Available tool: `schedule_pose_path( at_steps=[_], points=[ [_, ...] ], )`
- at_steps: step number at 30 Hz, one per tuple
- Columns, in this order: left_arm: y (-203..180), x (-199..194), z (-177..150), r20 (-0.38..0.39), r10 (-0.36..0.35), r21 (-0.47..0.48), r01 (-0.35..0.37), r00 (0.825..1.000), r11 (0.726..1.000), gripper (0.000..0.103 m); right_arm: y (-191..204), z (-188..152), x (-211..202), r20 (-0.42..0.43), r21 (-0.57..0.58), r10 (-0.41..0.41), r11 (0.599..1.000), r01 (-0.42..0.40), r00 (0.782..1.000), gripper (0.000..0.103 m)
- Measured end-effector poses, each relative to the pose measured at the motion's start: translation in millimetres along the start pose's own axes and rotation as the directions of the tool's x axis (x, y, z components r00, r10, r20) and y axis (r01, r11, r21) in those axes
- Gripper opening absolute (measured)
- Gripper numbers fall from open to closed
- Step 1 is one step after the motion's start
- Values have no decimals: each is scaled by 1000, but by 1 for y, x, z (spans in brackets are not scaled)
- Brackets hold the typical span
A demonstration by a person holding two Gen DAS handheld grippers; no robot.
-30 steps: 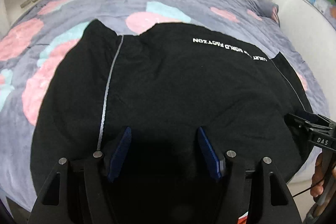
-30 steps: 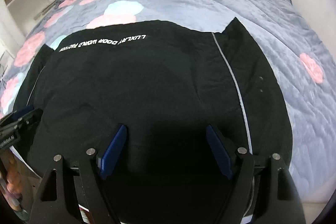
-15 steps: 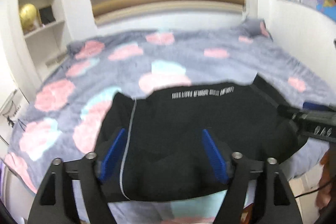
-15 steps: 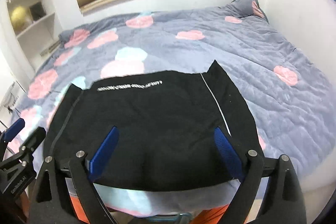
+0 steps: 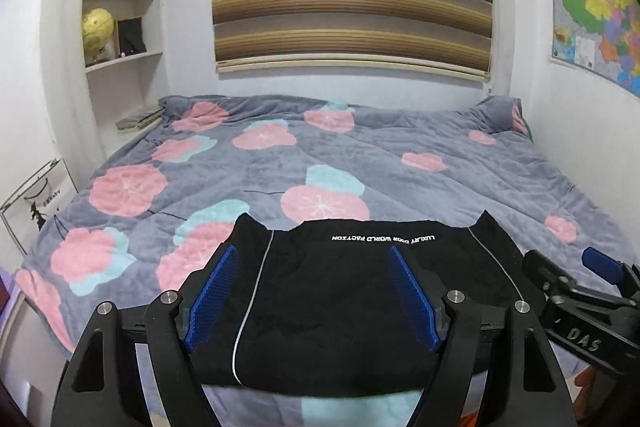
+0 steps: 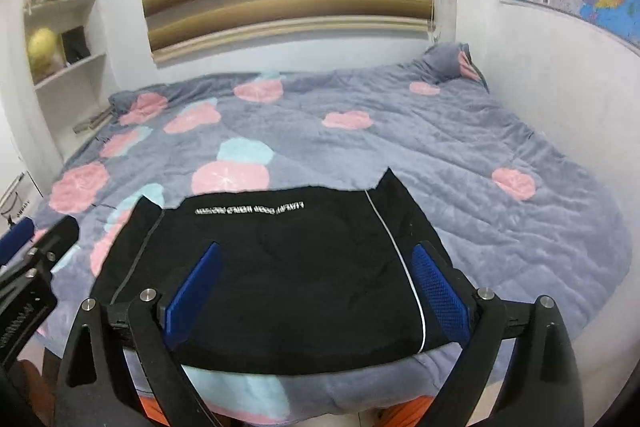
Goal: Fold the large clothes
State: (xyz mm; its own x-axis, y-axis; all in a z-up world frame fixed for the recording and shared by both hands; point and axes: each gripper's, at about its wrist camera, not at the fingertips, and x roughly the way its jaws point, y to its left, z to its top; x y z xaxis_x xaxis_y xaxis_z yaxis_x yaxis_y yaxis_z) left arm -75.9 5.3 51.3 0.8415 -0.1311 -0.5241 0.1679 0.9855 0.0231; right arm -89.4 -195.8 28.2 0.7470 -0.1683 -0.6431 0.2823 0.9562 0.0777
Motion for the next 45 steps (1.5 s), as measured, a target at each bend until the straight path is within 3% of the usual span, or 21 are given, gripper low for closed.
schedule_pose_path(
  at_steps=[6, 18, 45],
  points=[
    [-5, 19, -6, -67, -8, 11, 8, 998, 1000, 79, 4, -9, 26, -85, 5, 29, 1000, -29, 996, 97],
    [5, 55, -14, -170, -16, -18, 13, 985, 1000, 79, 10, -12, 48, -124, -18, 29, 999, -32, 992, 97],
    [6, 71, -22, -216, -26, -4, 26, 976, 1000, 79, 17, -19, 56, -160, -33, 51, 998, -57, 986, 97]
  ],
)
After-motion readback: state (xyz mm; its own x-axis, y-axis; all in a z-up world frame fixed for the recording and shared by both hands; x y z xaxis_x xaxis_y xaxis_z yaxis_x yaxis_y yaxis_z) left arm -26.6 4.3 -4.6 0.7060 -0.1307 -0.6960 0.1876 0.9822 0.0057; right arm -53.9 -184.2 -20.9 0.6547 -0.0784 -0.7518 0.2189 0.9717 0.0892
